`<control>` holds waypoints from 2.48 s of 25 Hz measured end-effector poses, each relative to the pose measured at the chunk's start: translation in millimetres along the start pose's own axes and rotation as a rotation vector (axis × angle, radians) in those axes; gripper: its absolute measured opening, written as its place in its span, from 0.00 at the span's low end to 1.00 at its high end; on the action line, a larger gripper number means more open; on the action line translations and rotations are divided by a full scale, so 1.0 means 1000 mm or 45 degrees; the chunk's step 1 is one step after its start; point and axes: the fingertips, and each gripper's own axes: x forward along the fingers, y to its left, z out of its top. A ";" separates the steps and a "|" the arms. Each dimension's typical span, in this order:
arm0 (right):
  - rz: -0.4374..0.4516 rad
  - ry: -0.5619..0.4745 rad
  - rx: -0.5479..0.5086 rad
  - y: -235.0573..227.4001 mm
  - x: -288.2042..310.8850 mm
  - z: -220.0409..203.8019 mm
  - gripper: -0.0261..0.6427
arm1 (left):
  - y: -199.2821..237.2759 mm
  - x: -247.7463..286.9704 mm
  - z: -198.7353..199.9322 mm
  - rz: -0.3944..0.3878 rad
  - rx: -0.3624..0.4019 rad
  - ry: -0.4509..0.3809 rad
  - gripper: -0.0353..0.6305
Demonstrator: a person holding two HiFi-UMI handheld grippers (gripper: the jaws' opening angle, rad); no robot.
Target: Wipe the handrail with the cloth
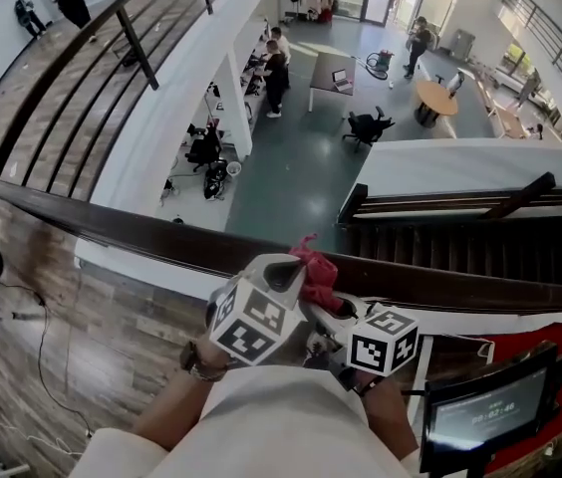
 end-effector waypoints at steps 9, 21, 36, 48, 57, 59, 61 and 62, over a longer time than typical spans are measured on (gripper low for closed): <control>0.029 0.043 -0.038 0.016 0.030 0.000 0.13 | 0.027 -0.018 -0.015 0.060 -0.053 -0.014 0.06; 0.047 0.085 -0.073 0.037 0.060 0.001 0.13 | 0.052 -0.039 -0.029 0.119 -0.040 -0.020 0.06; 0.067 0.090 -0.073 0.058 0.098 0.002 0.13 | 0.085 -0.062 -0.047 0.112 -0.057 -0.045 0.06; 0.058 0.056 -0.086 0.079 0.139 0.003 0.13 | 0.118 -0.085 -0.068 0.127 -0.035 -0.061 0.06; 0.037 0.041 -0.080 0.092 0.168 0.002 0.13 | 0.140 -0.100 -0.082 0.114 -0.021 -0.068 0.06; 0.040 0.045 -0.082 0.095 0.177 0.000 0.13 | 0.147 -0.104 -0.087 0.116 -0.025 -0.070 0.06; 0.044 0.048 -0.085 0.099 0.182 0.002 0.13 | 0.151 -0.109 -0.088 0.122 -0.028 -0.070 0.06; 0.047 0.050 -0.087 0.101 0.184 0.003 0.13 | 0.153 -0.112 -0.088 0.126 -0.029 -0.070 0.06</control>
